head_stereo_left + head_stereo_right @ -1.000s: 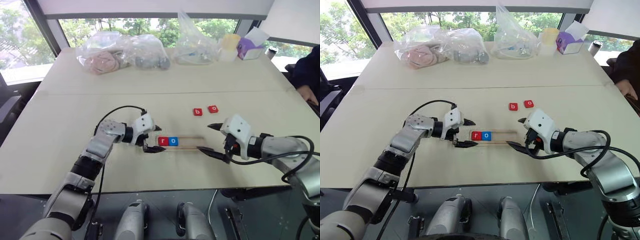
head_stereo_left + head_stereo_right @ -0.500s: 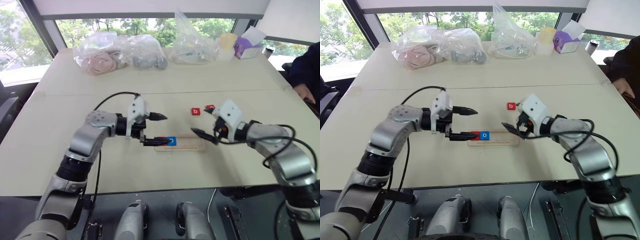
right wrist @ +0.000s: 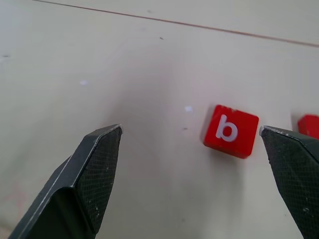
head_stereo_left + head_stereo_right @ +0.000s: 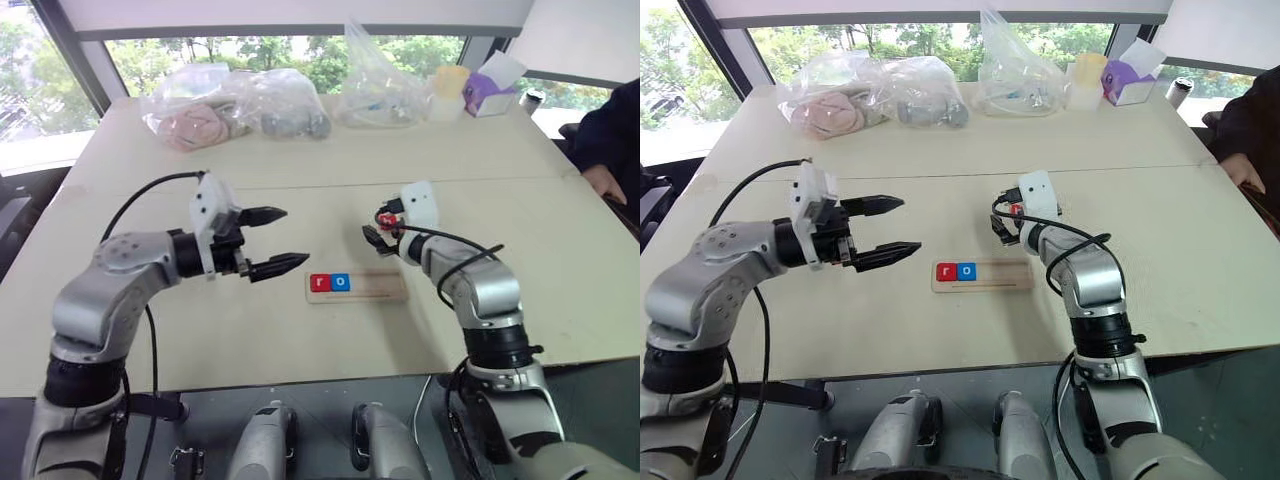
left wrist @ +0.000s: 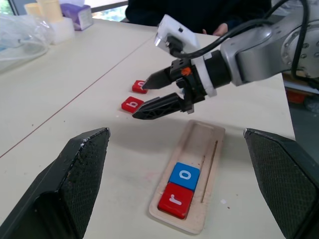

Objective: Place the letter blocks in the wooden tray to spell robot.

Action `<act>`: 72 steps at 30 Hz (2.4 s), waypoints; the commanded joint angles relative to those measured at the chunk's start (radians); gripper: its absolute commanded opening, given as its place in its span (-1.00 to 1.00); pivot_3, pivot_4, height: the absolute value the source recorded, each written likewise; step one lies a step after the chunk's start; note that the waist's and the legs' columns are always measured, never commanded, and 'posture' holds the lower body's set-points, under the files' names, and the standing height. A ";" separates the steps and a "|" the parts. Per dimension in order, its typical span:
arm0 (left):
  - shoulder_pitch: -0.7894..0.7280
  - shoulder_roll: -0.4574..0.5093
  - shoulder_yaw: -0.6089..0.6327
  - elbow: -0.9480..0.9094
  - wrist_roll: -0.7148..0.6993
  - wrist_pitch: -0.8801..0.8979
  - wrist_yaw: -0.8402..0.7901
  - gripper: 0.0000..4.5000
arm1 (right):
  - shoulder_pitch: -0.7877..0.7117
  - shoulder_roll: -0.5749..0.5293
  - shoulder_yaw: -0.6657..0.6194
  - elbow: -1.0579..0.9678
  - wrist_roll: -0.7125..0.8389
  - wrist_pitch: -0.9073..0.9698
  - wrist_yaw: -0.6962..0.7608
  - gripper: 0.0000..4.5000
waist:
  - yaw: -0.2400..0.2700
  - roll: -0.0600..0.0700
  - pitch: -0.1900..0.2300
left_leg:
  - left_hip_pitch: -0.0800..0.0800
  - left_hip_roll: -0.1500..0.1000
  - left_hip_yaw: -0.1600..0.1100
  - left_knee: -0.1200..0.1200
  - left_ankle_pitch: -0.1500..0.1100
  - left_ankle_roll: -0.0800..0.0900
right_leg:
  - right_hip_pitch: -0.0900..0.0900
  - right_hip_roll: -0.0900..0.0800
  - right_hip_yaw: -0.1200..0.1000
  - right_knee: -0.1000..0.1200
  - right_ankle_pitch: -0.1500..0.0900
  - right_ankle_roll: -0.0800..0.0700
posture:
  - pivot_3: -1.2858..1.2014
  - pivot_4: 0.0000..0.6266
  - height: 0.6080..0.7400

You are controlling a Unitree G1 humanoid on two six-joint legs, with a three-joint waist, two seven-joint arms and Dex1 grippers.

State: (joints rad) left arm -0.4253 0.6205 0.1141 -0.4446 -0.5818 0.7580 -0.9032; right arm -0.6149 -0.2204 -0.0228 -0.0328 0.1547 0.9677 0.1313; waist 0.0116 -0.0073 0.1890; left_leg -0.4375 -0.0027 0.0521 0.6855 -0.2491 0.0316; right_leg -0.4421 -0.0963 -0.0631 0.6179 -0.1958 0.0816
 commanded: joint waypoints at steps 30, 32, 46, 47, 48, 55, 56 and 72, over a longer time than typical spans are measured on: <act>0.079 0.079 0.020 -0.116 -0.081 -0.001 0.099 1.00 | -0.181 0.128 -0.034 0.437 -0.050 -0.148 -0.089 -0.25 | -0.034 0.000 0.000 | 0.005 0.001 0.000 -0.003 0.001 -0.001 | 0.002 0.002 0.002 0.001 -0.001 -0.002 | 0.03 -0.52 0.77; 0.074 0.074 0.012 -0.107 -0.080 -0.008 0.100 1.00 | -0.166 0.111 -0.040 0.385 -0.051 -0.112 -0.085 -0.48 | -0.033 0.000 0.000 | 0.005 0.001 0.000 -0.003 0.001 -0.001 | 0.002 0.002 0.002 0.001 -0.001 -0.003 | 0.03 -0.52 0.77; 0.050 0.046 -0.071 -0.027 -0.066 -0.075 0.054 1.00 | 0.226 -0.128 -0.169 -0.644 0.095 0.574 0.055 -0.48 | -0.024 0.001 0.000 | 0.002 0.001 0.000 -0.004 0.000 -0.001 | 0.000 0.001 0.001 -0.002 -0.002 -0.002 | 0.03 -0.52 0.77; 0.047 0.045 -0.074 -0.022 -0.065 -0.078 0.050 1.00 | 0.242 -0.126 -0.176 -0.667 0.094 0.593 0.054 -0.48 | -0.025 0.001 0.000 | 0.002 0.002 0.000 -0.004 0.000 -0.001 | -0.001 0.001 0.001 -0.002 -0.002 -0.003 | 0.03 -0.52 0.77; 0.045 0.044 -0.076 -0.018 -0.064 -0.081 0.047 1.00 | 0.251 -0.125 -0.181 -0.681 0.093 0.607 0.053 -0.48 | -0.026 0.001 0.000 | 0.002 0.002 0.000 -0.004 0.000 -0.001 | -0.001 0.001 0.001 -0.002 -0.002 -0.003 | 0.03 -0.52 0.77; 0.013 0.044 -0.097 0.022 -0.053 -0.104 0.024 1.00 | 0.359 -0.119 -0.166 -0.626 0.041 0.488 0.011 -0.48 | -0.022 0.001 0.001 | 0.000 0.001 0.000 -0.005 0.000 -0.002 | -0.002 0.000 0.000 -0.005 -0.002 -0.003 | 0.03 -0.52 0.77; 0.013 0.045 -0.096 0.021 -0.054 -0.104 0.024 1.00 | 0.363 -0.119 -0.165 -0.612 0.038 0.472 0.010 -0.48 | -0.022 0.001 0.001 | -0.001 0.001 0.000 -0.005 0.000 -0.002 | -0.003 -0.001 0.000 -0.005 -0.001 -0.003 | 0.03 -0.52 0.77; 0.039 0.053 -0.084 -0.016 -0.045 -0.097 0.048 1.00 | 0.370 -0.334 -0.142 -0.541 0.137 0.352 0.242 0.95 | -0.023 0.001 0.001 | -0.003 0.001 0.000 -0.004 0.000 -0.001 | -0.004 0.000 0.000 -0.006 -0.002 -0.003 | 0.03 -0.52 0.77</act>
State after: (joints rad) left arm -0.3846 0.6656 0.0134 -0.4338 -0.6212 0.6721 -0.8571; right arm -0.2242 -0.5161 -0.1586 -0.5594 0.2525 1.3433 0.3024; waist -0.0109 -0.0059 0.1899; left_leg -0.4404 -0.0017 0.0523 0.6812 -0.2493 0.0305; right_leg -0.4460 -0.0967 -0.0631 0.6123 -0.1973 0.0784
